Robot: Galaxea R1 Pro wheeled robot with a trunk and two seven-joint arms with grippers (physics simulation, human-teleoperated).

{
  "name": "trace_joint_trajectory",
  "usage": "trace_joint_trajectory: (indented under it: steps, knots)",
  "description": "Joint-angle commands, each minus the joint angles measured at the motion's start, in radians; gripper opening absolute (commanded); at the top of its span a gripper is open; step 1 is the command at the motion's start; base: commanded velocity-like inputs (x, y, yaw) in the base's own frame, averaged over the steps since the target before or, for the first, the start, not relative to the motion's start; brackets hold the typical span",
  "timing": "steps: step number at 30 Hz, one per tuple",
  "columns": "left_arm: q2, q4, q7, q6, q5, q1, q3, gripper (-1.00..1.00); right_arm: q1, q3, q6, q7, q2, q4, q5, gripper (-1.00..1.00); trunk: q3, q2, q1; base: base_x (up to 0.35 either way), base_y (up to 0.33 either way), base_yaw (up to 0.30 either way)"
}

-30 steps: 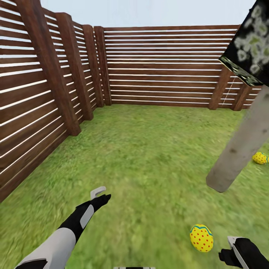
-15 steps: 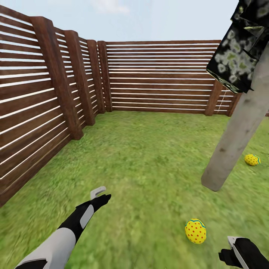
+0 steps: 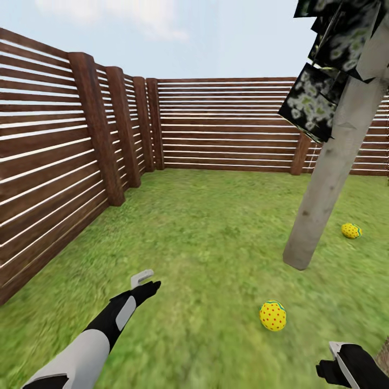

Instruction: Take the three Easter eggs out of the wicker basket on the lawn in the garden, then place them on the lawn next to a single tree (choose any tree) so that all three eggs are next to the same tree and none are left in the basket.

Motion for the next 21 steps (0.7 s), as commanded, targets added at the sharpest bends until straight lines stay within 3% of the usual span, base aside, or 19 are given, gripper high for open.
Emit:
trace_joint_trajectory:
  steps: [1, 8, 21]
  knots:
    - [-0.001, -0.002, -0.003, 0.007, 0.006, 0.0, 0.007, 1.0, 0.0, -0.003, 0.005, 0.006, 0.0, -0.001, 0.003, 1.0, 0.003, 0.0, -0.001, -0.34, 0.0, 0.0]
    - [-0.001, -0.002, -0.004, 0.006, 0.006, 0.001, 0.007, 1.0, 0.0, -0.003, 0.005, 0.006, 0.001, -0.001, 0.003, 1.0, 0.03, 0.002, -0.004, -0.274, 0.0, 0.0]
    - [-0.005, -0.002, -0.004, 0.004, 0.006, 0.001, 0.007, 1.0, 0.0, -0.002, 0.005, 0.007, 0.002, 0.0, 0.004, 1.0, 0.08, 0.005, -0.01, -0.014, 0.0, -0.007]
